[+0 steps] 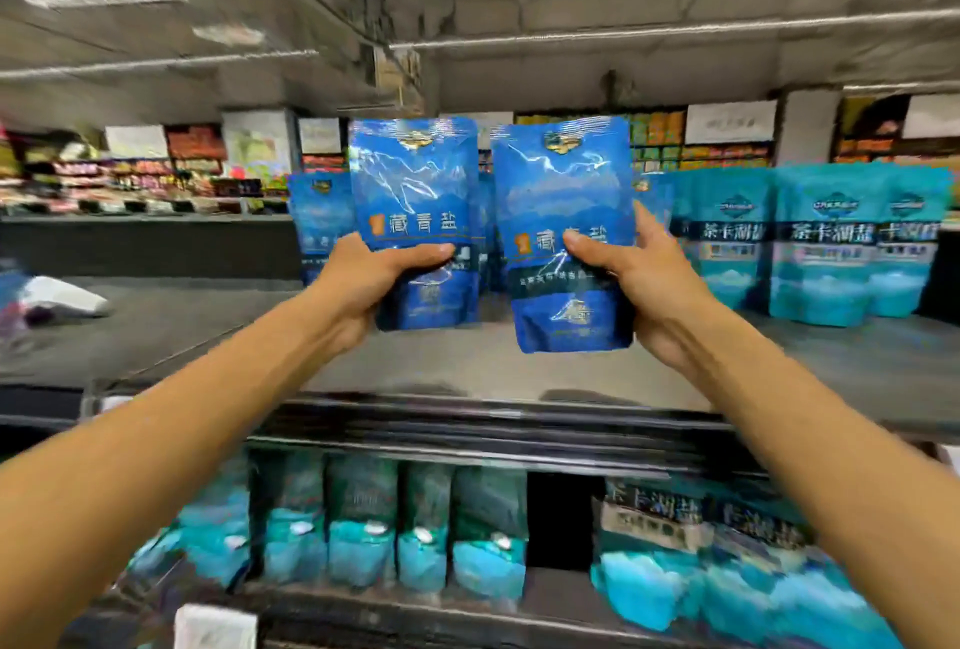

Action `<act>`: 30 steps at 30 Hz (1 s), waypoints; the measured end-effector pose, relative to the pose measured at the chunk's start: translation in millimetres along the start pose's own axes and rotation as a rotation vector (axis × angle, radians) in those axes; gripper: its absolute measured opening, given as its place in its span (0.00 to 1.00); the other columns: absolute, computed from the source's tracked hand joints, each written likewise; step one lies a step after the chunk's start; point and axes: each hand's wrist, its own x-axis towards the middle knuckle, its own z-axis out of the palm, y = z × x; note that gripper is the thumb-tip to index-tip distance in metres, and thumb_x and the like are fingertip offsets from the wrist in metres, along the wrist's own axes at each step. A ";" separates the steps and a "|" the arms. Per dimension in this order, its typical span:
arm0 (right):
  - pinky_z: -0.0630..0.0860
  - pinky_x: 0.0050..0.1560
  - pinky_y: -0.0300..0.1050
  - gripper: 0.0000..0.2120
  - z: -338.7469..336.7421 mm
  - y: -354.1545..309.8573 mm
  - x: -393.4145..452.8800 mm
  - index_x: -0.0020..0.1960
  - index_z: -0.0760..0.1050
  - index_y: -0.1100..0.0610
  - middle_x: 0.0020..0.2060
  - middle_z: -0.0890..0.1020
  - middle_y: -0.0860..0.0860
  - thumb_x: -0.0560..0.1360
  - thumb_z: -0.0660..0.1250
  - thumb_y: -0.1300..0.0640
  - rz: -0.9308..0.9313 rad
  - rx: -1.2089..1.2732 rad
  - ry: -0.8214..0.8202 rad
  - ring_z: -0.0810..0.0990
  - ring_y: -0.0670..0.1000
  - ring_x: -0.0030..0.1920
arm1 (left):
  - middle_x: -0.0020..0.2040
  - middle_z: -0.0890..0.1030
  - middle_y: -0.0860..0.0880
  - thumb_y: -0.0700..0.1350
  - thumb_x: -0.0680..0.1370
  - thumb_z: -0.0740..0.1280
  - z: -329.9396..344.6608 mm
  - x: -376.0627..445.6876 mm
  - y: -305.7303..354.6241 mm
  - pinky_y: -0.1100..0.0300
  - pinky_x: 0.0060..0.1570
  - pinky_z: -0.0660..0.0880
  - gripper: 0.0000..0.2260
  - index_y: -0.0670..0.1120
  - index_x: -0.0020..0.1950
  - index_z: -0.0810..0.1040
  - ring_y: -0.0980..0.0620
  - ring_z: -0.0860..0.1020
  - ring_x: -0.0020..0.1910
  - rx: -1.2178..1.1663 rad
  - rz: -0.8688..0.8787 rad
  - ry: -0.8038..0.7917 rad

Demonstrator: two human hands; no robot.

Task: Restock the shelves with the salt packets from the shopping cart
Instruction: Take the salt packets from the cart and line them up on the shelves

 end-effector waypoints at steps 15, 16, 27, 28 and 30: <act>0.81 0.49 0.54 0.13 2.3 100.5 175.2 0.47 0.73 0.61 0.43 0.83 0.55 0.71 0.77 0.64 0.316 -0.356 0.200 0.84 0.56 0.46 | 0.55 0.84 0.42 0.38 0.67 0.79 12.6 177.0 -104.8 0.48 0.58 0.79 0.23 0.36 0.60 0.79 0.48 0.84 0.50 0.120 -0.210 -0.142; 0.80 0.46 0.54 0.18 -0.8 100.9 175.7 0.50 0.71 0.63 0.46 0.82 0.56 0.69 0.79 0.61 0.336 -0.472 0.165 0.82 0.58 0.49 | 0.53 0.85 0.43 0.37 0.68 0.78 11.5 179.6 -110.2 0.49 0.59 0.79 0.20 0.36 0.58 0.81 0.49 0.84 0.49 0.127 -0.187 -0.159; 0.74 0.29 0.46 0.29 -10.9 101.2 180.2 0.46 0.67 0.59 0.32 0.81 0.55 0.61 0.84 0.52 0.456 -0.939 0.096 0.79 0.51 0.28 | 0.36 0.78 0.46 0.59 0.59 0.81 -7.3 186.1 -118.1 0.59 0.30 0.67 0.28 0.40 0.42 0.77 0.51 0.74 0.36 0.876 -0.184 -0.054; 0.77 0.31 0.47 0.27 -10.7 103.5 182.3 0.44 0.65 0.58 0.34 0.84 0.55 0.62 0.84 0.54 0.463 -0.917 0.108 0.82 0.52 0.30 | 0.36 0.78 0.46 0.58 0.59 0.81 -4.9 188.4 -117.2 0.59 0.29 0.67 0.27 0.39 0.41 0.77 0.50 0.74 0.36 0.896 -0.180 -0.056; 0.82 0.37 0.51 0.26 -10.0 109.0 186.8 0.41 0.64 0.57 0.36 0.85 0.56 0.63 0.83 0.56 0.448 -0.893 0.136 0.85 0.53 0.34 | 0.36 0.79 0.44 0.57 0.60 0.81 -0.8 194.5 -115.6 0.58 0.26 0.70 0.25 0.40 0.38 0.73 0.49 0.76 0.35 0.920 -0.176 -0.059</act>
